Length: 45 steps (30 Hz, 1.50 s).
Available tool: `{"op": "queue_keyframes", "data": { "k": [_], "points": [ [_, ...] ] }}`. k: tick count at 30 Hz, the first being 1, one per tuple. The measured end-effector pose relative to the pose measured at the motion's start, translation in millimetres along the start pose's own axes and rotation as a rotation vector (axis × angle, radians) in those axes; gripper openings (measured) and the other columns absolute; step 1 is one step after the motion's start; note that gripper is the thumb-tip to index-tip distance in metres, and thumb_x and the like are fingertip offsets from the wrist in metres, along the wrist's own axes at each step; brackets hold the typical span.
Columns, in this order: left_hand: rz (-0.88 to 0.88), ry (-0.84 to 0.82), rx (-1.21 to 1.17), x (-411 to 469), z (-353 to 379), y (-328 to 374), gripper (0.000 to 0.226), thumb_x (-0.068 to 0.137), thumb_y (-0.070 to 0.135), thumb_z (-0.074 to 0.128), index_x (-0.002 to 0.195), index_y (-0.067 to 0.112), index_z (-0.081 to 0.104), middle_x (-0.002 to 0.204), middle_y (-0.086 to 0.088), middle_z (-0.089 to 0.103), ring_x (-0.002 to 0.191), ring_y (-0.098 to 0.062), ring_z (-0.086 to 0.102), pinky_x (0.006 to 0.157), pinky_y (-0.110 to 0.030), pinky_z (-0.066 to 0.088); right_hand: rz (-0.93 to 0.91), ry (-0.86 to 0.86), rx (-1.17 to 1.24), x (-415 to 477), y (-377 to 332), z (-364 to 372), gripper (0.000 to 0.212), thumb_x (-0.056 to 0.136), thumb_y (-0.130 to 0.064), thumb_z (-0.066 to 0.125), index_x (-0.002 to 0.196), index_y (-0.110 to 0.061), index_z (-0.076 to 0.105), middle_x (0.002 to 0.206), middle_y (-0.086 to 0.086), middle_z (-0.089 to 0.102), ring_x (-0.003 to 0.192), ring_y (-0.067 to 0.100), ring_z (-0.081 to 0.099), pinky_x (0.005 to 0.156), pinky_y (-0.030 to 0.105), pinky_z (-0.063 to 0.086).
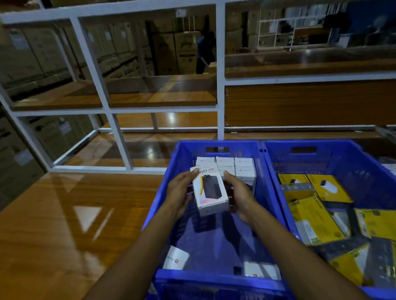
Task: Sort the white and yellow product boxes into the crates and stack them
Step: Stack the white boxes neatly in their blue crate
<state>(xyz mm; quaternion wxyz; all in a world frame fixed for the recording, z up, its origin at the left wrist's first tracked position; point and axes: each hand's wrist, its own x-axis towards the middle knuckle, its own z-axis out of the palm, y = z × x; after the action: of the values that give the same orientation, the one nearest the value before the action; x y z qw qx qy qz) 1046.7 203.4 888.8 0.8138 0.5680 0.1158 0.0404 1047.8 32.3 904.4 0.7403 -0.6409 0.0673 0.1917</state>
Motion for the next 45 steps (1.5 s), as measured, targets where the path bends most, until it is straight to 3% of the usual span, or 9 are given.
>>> {"op": "queue_keyframes", "data": {
  "k": [3,6,9,17,20,25,27,39,45],
  "points": [
    [0.027,0.014,-0.024,-5,3,2,0.033,0.083,0.027,0.075,0.105,0.004,0.067,0.108,-0.020,0.070,0.092,-0.030,0.061,0.081,-0.041,0.048,-0.052,-0.030,-0.043,-1,1,0,0.033,0.096,-0.047,0.055,0.108,-0.022,0.072,0.101,0.004,0.076,0.080,0.019,0.068,0.064,0.028,0.049],
    [0.057,0.016,-0.085,-7,8,4,0.051,0.083,0.033,0.074,0.118,-0.002,0.064,0.119,-0.024,0.067,0.103,-0.037,0.063,0.095,-0.049,0.048,-0.071,-0.016,-0.019,-4,-4,1,0.032,0.096,-0.044,0.056,0.106,-0.019,0.073,0.094,0.004,0.077,0.074,0.019,0.069,0.059,0.026,0.050],
    [0.077,0.026,-0.178,-4,13,7,0.046,0.088,0.034,0.070,0.119,0.000,0.065,0.121,-0.022,0.066,0.114,-0.040,0.061,0.105,-0.056,0.044,-0.065,0.017,0.058,0,-8,3,0.029,0.099,-0.040,0.053,0.095,-0.020,0.073,0.079,0.001,0.076,0.064,0.017,0.070,0.058,0.028,0.051],
    [0.089,-0.077,-0.147,17,32,30,0.040,0.093,0.030,0.063,0.125,0.006,0.064,0.122,-0.018,0.068,0.116,-0.038,0.062,0.103,-0.054,0.046,-0.314,0.121,-0.010,23,-32,11,0.029,0.104,-0.033,0.043,0.099,-0.020,0.069,0.082,-0.001,0.075,0.068,0.015,0.070,0.061,0.030,0.053],
    [0.064,-0.038,-0.051,30,45,29,0.038,0.093,0.036,0.061,0.119,0.008,0.069,0.117,-0.018,0.070,0.103,-0.035,0.068,0.093,-0.050,0.053,-0.363,0.167,0.002,35,-29,7,0.031,0.105,-0.032,0.042,0.097,-0.021,0.070,0.092,0.004,0.075,0.079,0.017,0.070,0.074,0.036,0.055],
    [-0.024,-0.051,-0.032,42,55,13,0.044,0.095,0.046,0.056,0.110,0.008,0.073,0.107,-0.016,0.074,0.106,-0.039,0.067,0.096,-0.057,0.051,-0.362,0.204,-0.033,54,-23,-4,0.035,0.084,-0.054,0.050,0.090,-0.030,0.075,0.098,0.006,0.075,0.096,0.031,0.070,0.091,0.052,0.053],
    [-0.035,-0.038,-0.024,46,58,14,0.042,0.096,0.045,0.054,0.104,0.010,0.074,0.104,-0.017,0.074,0.104,-0.041,0.068,0.094,-0.055,0.053,-0.373,0.215,0.007,60,-20,-7,0.032,0.088,-0.048,0.051,0.090,-0.029,0.076,0.098,0.004,0.075,0.096,0.029,0.069,0.092,0.053,0.053],
    [0.034,-0.030,0.059,52,54,12,0.041,0.094,0.051,0.055,0.107,0.016,0.073,0.101,-0.012,0.076,0.094,-0.033,0.073,0.090,-0.057,0.054,-0.430,0.201,0.038,55,-24,-7,0.026,0.104,-0.028,0.046,0.100,-0.017,0.069,0.099,0.007,0.074,0.089,0.023,0.070,0.071,0.032,0.054],
    [0.016,0.066,0.058,51,53,12,0.035,0.099,0.043,0.050,0.104,0.018,0.074,0.096,-0.011,0.076,0.090,-0.031,0.074,0.087,-0.054,0.057,-0.610,0.185,0.009,45,-26,-8,0.027,0.097,-0.026,0.060,0.122,-0.019,0.065,0.109,-0.002,0.073,0.096,0.013,0.071,0.077,0.027,0.058]
  ]
}}
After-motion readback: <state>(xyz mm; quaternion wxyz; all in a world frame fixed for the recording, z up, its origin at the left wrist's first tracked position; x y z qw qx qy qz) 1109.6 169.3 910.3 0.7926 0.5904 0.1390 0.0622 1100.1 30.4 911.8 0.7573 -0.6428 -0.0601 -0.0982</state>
